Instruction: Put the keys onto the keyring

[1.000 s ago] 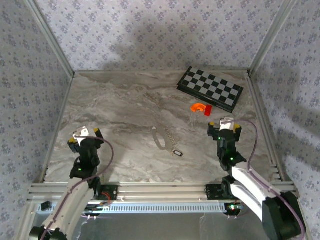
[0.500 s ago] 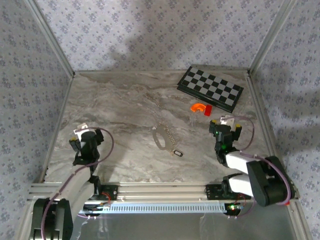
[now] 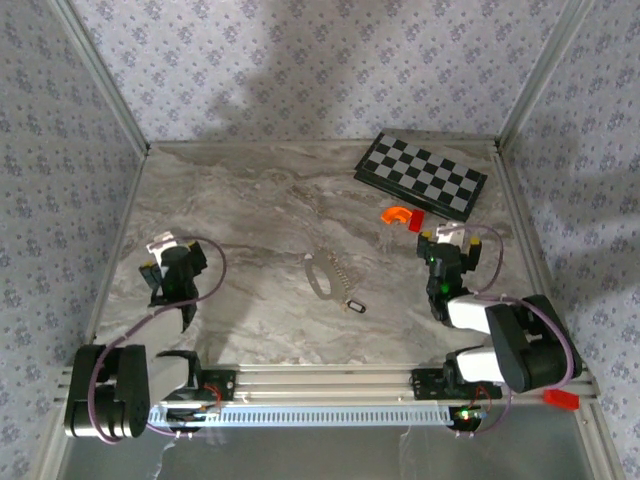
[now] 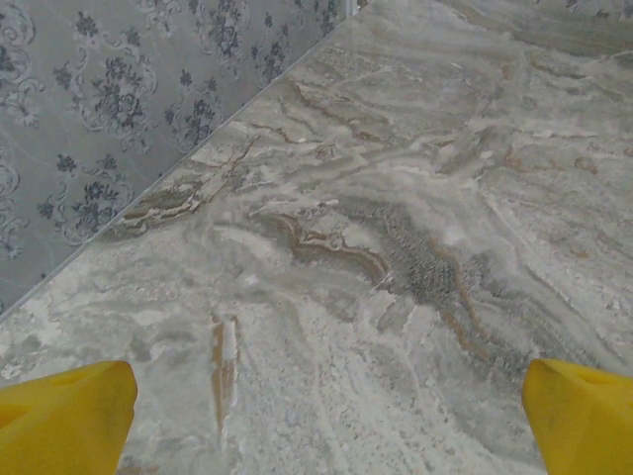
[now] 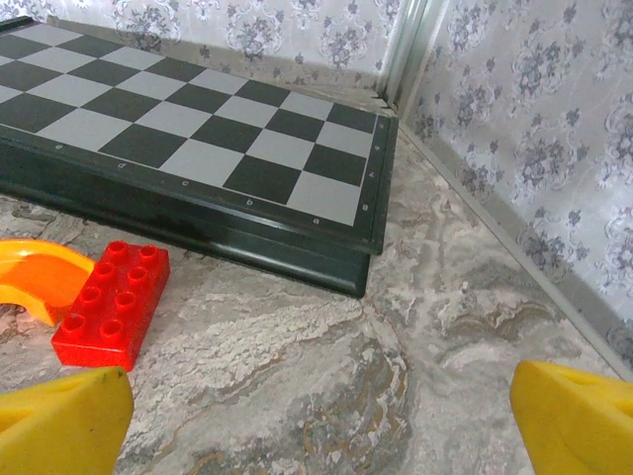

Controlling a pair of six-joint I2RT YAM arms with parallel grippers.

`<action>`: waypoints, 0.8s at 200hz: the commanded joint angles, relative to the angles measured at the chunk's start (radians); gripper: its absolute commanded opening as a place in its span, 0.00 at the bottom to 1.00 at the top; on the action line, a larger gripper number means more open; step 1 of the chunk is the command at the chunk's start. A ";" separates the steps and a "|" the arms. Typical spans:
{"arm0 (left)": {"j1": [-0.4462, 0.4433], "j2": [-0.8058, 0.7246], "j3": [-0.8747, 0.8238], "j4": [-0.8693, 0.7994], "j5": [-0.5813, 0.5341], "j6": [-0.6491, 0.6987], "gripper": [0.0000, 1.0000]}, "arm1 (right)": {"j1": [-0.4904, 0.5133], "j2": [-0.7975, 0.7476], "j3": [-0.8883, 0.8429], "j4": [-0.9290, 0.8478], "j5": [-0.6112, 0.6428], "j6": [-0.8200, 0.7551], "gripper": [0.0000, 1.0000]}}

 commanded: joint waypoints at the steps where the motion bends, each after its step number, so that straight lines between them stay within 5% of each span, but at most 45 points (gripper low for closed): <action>1: 0.011 0.032 0.037 0.083 0.018 0.015 1.00 | 0.004 0.032 0.022 0.100 0.032 -0.062 1.00; 47: 0.020 0.091 0.049 0.151 0.038 0.035 0.99 | -0.003 0.231 -0.013 0.455 0.083 -0.167 1.00; 160: 0.026 0.193 0.077 0.259 0.071 0.064 1.00 | -0.036 0.175 0.045 0.232 0.008 -0.094 1.00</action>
